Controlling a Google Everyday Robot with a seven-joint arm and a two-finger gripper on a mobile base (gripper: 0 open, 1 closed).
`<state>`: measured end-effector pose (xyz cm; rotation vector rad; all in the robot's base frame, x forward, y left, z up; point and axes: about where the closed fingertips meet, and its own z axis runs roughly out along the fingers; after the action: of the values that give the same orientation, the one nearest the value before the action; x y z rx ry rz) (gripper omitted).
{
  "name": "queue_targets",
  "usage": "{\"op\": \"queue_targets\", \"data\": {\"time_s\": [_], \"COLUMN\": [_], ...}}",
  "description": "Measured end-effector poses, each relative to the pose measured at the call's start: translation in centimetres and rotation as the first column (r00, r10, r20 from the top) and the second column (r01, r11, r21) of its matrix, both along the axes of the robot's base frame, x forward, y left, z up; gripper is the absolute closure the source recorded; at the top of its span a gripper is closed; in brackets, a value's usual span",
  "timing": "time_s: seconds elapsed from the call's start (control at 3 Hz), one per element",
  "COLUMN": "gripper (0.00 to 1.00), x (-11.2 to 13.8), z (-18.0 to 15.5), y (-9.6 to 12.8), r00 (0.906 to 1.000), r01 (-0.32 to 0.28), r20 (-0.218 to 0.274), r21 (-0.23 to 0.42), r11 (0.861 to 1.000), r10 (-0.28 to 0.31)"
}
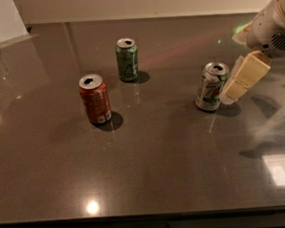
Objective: Move 7up can near coke can
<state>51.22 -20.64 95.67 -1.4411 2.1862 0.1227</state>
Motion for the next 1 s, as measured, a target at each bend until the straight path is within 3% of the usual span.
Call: {"op": "queue_targets", "data": {"time_s": [0.33,1.0], "gripper": [0.00,0.00], "x": [1.6,3.3], "z": [-1.8,-4.7], "y": [-0.2,0.4], "r00": [0.9998,0.9995], "r01": [0.018,0.032], "r20": [-0.002,-0.013], "r21": [0.080,0.178], "r11": [0.997,0.984], "r10": [-0.018,-0.030]}}
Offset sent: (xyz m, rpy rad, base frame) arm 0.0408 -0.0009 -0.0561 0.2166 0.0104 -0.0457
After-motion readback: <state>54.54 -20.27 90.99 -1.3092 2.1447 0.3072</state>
